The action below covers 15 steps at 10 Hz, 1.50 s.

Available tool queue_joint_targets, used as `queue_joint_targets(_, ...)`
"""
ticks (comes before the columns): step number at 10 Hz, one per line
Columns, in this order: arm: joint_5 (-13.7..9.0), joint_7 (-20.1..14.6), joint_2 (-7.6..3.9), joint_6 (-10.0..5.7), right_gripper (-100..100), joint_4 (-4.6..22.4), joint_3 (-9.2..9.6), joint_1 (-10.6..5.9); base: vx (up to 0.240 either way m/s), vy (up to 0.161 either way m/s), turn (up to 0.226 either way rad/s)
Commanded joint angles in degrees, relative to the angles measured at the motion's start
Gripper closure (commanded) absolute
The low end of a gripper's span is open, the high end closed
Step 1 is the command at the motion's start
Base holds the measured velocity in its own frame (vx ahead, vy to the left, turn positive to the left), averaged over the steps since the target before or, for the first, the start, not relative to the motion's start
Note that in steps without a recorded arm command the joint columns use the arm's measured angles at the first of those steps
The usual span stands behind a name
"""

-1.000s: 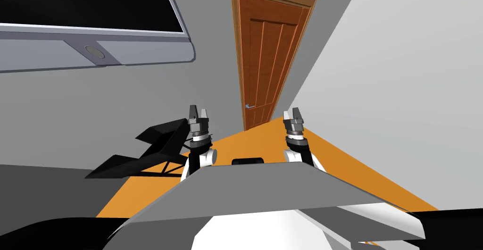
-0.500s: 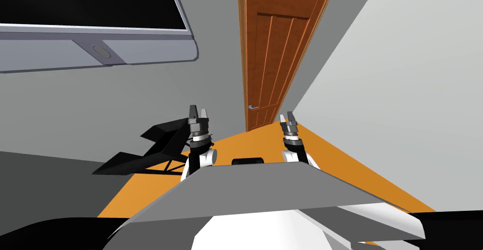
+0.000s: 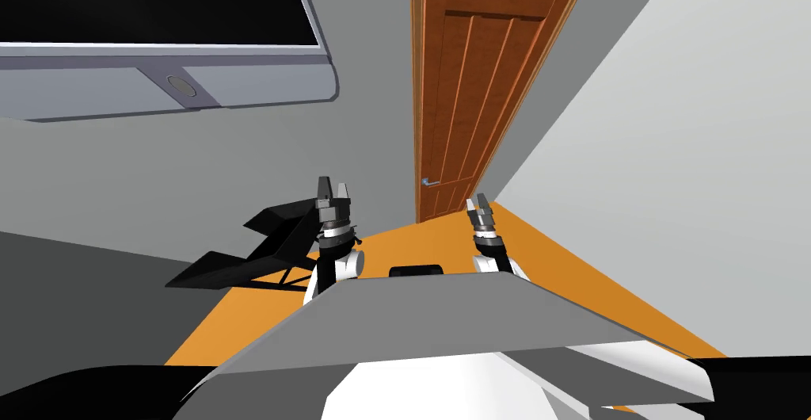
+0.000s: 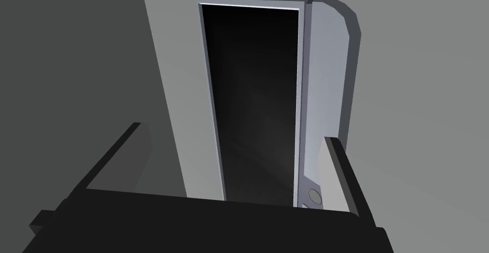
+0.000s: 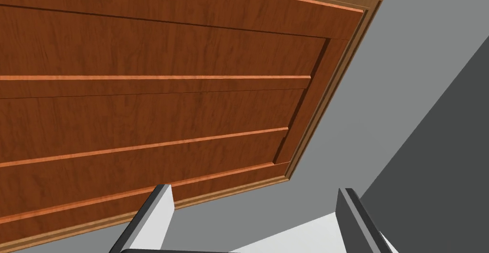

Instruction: Pull the door open

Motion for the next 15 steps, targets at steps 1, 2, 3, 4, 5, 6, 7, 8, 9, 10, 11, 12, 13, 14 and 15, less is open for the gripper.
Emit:
queue_joint_targets(1, -0.2, -0.5, -0.46, -0.16, -100, 1.6, -0.16, -0.28, 0.061, -0.002, 0.04)
queue_joint_targets(2, -0.5, -1.1, -0.91, -0.55, -100, 3.8, -0.14, -0.74, 0.061, 0.0, 0.076)
queue_joint_targets(3, -0.7, -1.6, -1.37, -0.94, -100, 5.6, -0.12, -1.22, 0.08, 0.005, 0.128)
queue_joint_targets(4, -0.7, -1.6, -1.37, -0.94, -100, 6.1, -0.12, -1.22, 0.058, -0.001, 0.054)
queue_joint_targets(5, -0.9, -2.2, -1.83, -1.34, -100, 8.3, -0.1, -1.69, 0.063, 0.001, 0.09)
queue_joint_targets(6, -1.2, -2.7, -2.28, -1.74, -100, 10.1, -0.09, -2.16, 0.084, 0.001, 0.138)
queue_joint_targets(7, -1.4, -3.2, -2.73, -2.13, -100, 12.1, -0.07, -2.63, 0.101, 0.007, 0.139)
queue_joint_targets(8, -1.4, -3.2, -2.73, -2.13, -100, 12.8, -0.07, -2.63, 0.07, 0.002, 0.041)
queue_joint_targets(9, -1.6, -3.8, -3.18, -2.53, -100, 14.7, -0.05, -3.1, 0.053, -0.008, 0.075)
queue_joint_targets(10, -1.6, -3.8, -3.18, -2.53, -100, 15.0, -0.05, -3.1, 0.041, -0.007, 0.051)
queue_joint_targets(11, -1.9, -4.3, -3.63, -2.93, -100, 17.2, -0.03, -3.58, 0.043, -0.003, 0.09)
queue_joint_targets(12, -1.9, -4.3, -3.63, -2.93, -100, 17.2, -0.03, -3.58, 0.042, -0.003, 0.045)
queue_joint_targets(13, -2.1, -4.9, -4.08, -3.32, -100, 19.4, -0.02, -4.04, 0.056, -0.003, 0.105)
queue_joint_targets(14, -2.3, -5.4, -4.51, -3.71, -100, 21.3, 0.0, -4.5, 0.084, 0.002, 0.142)
queue_joint_targets(15, -2.6, -5.9, -4.95, -4.09, -100, 23.3, 0.02, -4.96, 0.107, -0.009, 0.126)
